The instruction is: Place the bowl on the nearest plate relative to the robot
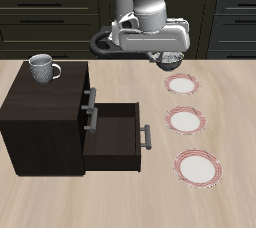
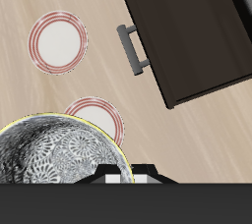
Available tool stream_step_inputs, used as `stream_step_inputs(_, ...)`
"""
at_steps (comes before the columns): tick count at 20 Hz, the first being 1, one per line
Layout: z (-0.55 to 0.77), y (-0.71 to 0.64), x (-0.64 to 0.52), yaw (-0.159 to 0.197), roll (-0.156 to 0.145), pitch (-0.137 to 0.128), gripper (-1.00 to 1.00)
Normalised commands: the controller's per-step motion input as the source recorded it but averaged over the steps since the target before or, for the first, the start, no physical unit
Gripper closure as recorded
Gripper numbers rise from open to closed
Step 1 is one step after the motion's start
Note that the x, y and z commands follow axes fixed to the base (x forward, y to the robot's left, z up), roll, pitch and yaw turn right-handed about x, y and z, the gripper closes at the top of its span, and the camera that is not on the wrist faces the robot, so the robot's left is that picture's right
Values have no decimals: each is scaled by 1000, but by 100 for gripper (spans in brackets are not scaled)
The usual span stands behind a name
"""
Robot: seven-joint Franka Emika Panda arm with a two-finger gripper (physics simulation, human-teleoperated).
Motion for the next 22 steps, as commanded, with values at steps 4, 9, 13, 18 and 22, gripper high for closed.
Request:
stream_step_inputs(4, -5, 167, -137, 170, 19, 11, 100)
stream_step_inputs(9, -10, 257, -232, 231, -3, -71, 100)
stream_step_inputs(13, -206, 303, -347, 305, -41, -115, 100)
stream_step_inputs(18, -130, 144, -158, 103, 20, -36, 100)
stream_step_inputs(22, -178, 86, -269, 123, -36, -66, 100)
